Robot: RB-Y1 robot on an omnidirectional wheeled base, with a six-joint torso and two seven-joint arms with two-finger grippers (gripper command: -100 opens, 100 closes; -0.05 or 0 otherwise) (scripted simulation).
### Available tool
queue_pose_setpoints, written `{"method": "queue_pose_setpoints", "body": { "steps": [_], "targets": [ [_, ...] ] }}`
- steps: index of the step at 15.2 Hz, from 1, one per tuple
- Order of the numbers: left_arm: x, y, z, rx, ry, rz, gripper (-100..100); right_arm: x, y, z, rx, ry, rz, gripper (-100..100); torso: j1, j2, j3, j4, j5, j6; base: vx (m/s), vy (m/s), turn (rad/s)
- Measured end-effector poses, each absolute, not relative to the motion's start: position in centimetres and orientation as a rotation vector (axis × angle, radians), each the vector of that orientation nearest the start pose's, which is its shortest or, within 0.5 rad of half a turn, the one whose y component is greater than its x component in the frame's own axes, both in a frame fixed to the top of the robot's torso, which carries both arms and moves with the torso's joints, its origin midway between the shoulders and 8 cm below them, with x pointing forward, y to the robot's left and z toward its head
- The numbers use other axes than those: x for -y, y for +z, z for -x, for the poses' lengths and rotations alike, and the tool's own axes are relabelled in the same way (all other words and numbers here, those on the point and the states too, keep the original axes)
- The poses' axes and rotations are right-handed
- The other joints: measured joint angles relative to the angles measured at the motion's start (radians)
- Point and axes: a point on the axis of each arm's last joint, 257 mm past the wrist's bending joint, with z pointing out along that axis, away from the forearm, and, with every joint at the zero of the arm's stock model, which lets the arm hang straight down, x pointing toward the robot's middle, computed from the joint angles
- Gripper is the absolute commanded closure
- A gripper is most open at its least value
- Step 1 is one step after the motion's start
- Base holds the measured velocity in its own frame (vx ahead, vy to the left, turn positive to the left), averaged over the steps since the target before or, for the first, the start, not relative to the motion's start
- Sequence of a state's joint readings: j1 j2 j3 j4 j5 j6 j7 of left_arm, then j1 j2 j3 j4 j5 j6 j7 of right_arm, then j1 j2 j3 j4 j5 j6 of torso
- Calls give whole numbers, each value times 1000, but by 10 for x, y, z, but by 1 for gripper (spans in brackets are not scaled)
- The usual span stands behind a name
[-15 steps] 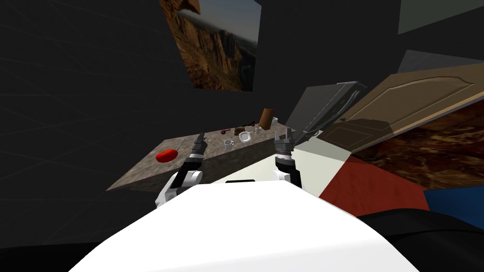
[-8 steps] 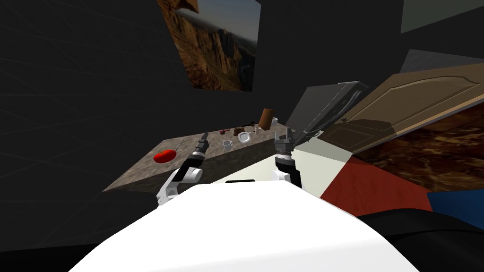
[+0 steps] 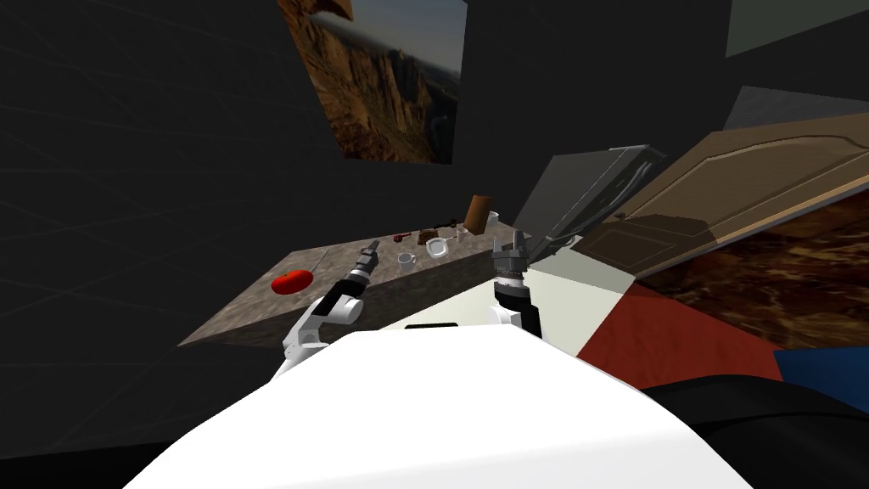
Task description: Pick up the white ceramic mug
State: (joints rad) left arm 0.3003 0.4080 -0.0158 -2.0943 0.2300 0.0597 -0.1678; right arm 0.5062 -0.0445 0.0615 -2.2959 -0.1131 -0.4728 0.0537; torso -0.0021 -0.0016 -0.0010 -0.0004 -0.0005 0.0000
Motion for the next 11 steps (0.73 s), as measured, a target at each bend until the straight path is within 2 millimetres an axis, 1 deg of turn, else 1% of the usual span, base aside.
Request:
{"method": "queue_pose_setpoints", "body": {
  "steps": [2, 5, 11],
  "targets": [
    [-283, -120, -463, -1336, -1074, 822, -100, 268, 23, -347, -611, 1382, -702, 0, 0, 0, 0, 0, 0, 0, 22, -33, 14],
    [-282, -134, -468, -1399, -1053, 845, -100, 268, 23, -347, -611, 1382, -702, 0, -1, -1, 0, 0, 0, 0, 27, -43, 17],
    [-282, -158, -478, -1504, -1007, 890, -100, 268, 23, -347, -611, 1382, -702, 0, 0, 0, 0, 0, 0, 0, 20, -27, 10]
  ]
}}
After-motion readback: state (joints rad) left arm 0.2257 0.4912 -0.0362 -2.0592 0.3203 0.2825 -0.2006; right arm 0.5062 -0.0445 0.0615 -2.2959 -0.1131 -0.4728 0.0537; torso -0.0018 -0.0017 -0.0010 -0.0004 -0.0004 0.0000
